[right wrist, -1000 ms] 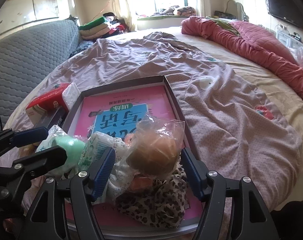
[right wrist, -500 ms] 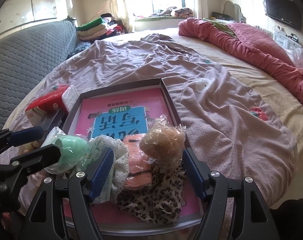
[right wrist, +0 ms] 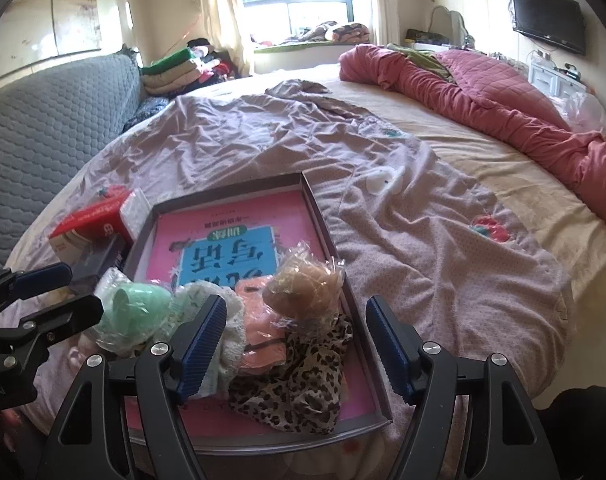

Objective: Organize soft objects
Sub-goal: 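Withdraw both open tools from the tray back toward the pile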

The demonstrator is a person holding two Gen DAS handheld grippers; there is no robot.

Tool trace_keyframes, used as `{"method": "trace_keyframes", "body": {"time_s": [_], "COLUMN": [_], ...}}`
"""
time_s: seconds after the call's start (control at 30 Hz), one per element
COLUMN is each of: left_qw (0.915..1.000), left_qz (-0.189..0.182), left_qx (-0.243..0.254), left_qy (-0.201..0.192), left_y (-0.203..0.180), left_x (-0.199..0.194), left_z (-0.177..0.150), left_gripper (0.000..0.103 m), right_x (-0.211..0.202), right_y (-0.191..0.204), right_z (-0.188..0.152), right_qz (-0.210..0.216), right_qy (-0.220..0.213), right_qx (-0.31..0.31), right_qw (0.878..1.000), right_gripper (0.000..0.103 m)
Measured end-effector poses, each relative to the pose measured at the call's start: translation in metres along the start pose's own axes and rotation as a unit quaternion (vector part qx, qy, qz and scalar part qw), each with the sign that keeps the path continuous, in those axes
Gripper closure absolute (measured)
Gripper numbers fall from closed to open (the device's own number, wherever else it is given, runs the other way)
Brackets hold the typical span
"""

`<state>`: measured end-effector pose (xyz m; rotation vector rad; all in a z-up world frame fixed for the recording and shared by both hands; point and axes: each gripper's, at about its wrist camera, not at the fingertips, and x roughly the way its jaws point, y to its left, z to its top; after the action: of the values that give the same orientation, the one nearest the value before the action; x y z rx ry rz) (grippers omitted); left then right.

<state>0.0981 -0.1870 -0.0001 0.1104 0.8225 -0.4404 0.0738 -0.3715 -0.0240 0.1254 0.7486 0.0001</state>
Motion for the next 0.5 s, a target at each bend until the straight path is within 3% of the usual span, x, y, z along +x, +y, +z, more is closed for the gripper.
{"method": "trace_keyframes", "body": {"time_s": [0.5], "left_qw": [0.9998], "left_qz": [0.008], "left_qx": [-0.012], "left_qy": [-0.015], "left_y": [0.011], "left_x": [-0.024], "left_z": [0.002], "left_gripper": [0.031], "right_x": [-0.03], "right_y": [0.012], "right_z": [0.014], "right_qz": [-0.012], "right_qy": [-0.032], "right_qx": [-0.013], "right_qw": [0.999], "right_gripper": [0.027]}}
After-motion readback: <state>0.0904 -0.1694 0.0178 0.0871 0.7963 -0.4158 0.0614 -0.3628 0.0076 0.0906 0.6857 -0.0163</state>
